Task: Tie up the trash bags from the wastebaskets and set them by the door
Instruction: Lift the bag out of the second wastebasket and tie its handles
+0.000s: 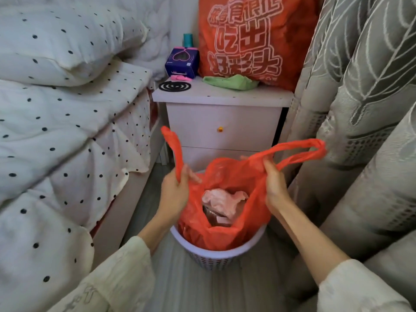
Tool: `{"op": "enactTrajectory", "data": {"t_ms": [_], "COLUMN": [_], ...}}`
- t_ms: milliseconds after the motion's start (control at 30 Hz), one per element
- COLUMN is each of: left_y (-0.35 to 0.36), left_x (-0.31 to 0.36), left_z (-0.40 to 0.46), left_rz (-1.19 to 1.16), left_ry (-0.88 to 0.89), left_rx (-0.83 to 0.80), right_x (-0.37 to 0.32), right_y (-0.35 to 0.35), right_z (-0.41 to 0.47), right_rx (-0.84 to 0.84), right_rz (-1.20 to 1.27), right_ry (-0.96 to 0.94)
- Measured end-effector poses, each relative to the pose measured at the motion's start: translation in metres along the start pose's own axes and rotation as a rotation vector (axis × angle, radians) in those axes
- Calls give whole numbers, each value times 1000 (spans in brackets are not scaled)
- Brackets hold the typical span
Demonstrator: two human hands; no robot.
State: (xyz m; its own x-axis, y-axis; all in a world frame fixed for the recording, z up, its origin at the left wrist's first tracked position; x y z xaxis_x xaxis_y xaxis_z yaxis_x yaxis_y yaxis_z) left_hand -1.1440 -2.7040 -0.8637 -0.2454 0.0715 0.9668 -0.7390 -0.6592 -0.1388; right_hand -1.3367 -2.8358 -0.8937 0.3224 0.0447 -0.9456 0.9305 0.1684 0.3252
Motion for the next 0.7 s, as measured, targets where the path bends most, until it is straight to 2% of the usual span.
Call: {"op": "enactTrajectory", "data": {"t_ms": [133,233,300,367,433,500,533,600,700], "left_y": [3,10,6,3,2,5,8,13,10], "left_x": [0,0,-1,-11,-18,-20,-26,-39,-66], "left_z": [10,9,2,-8,-20,-31,-34,-38,-28], "left_rz": [-111,-221,-162,-46,86,132,125,94,-154], "left_ry": [-42,-85,-51,-37,12,79,92,17,-280], "left_rx": [21,-29,-23,-63,-128,-207,-250,-277,-109], "right_x": [0,0,0,-8,-5,9,17,25,46], "right_y": [5,17,15,16,20,21,21,22,6], "right_z": [-2,-11,-14,-23,-37,-45,-46,-50,-32], "right_rx": [47,12,-23,-145,-302,-362,-384,-363,-110], "right_rz": [89,11,-26,-220,-552,-877,-930,-780,-339], "right_ry": [-6,-28,-100,-311,-491,-570,-585,-510,-91]}}
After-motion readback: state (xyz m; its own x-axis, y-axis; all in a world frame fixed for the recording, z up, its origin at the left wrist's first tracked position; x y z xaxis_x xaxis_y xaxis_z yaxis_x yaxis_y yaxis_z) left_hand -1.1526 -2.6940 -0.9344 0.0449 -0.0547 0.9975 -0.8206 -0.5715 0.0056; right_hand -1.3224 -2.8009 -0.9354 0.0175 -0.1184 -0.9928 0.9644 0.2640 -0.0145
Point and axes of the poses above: each hand's wrist, its own z-axis towards the middle knuckle, its own y-axis out of the palm, x = y × z, the point moved 9 cm from there along z, towards the middle knuckle, and after that the axes turned 6 degrees about -y, right-handed, at the moved point
